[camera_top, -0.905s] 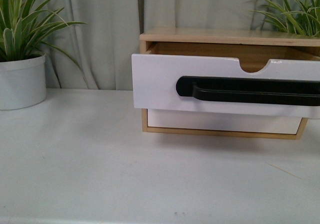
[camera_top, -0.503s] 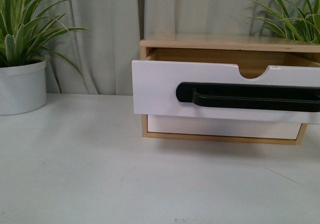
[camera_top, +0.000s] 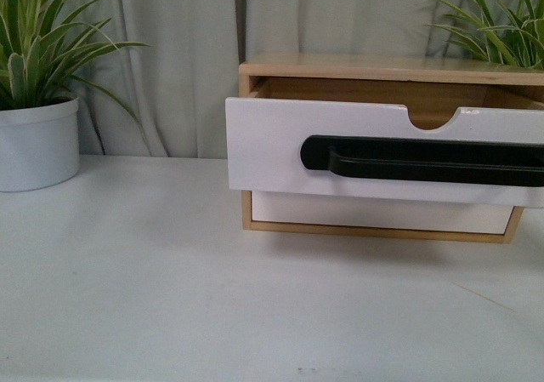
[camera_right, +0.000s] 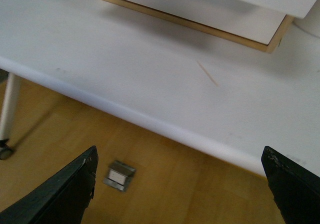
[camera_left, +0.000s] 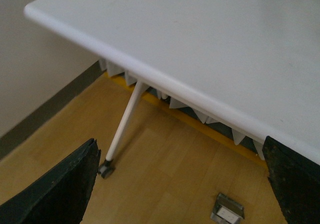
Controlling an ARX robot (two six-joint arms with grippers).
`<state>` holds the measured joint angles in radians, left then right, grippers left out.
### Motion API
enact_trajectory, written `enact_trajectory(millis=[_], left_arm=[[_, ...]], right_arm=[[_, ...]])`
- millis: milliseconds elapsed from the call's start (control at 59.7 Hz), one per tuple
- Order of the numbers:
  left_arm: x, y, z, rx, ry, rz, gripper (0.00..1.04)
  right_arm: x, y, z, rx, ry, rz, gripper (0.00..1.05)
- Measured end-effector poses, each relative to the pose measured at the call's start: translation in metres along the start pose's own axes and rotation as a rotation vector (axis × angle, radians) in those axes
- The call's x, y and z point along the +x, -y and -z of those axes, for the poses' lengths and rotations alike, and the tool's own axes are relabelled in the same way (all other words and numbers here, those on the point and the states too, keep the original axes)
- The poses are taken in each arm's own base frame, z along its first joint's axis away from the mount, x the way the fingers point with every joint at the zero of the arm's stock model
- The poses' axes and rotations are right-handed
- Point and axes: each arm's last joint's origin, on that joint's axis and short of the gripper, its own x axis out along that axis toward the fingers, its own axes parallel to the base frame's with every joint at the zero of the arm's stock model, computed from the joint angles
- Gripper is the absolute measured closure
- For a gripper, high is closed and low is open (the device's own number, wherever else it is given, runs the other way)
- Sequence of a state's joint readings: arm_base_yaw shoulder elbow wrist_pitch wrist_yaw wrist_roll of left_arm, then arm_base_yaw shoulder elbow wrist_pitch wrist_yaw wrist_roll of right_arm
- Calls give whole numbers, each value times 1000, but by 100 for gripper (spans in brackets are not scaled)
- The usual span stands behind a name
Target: Close drawer sideways
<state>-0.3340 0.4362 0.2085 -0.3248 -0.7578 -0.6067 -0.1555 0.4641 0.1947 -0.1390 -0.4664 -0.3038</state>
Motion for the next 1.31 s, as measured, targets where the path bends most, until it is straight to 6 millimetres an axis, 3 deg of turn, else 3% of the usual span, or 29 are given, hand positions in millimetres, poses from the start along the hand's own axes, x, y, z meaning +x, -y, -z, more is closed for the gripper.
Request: enact_trajectory(millis=[184,369,670,821,1123,1307], left_arm=[[1,40,-22,-234,-68,122,6],[4,94,-37,-317,-132,277,6],[7,188,-56,-358,-204,487,6],[18,214,-57,-351,-224,513,6],[56,244,-50,-329,-269,489,6],[83,273,-56,-336,-270,492,6]], right_arm=[[21,18,-21,-229,-32,28,9],[40,33,-43,-496,5,77,9],[67,47,-65,-665,37,100,9],[83,52,-73,-681,46,104,9],[122,64,-81,-683,32,90,9],[159,78,-93,-686,42,104,9]])
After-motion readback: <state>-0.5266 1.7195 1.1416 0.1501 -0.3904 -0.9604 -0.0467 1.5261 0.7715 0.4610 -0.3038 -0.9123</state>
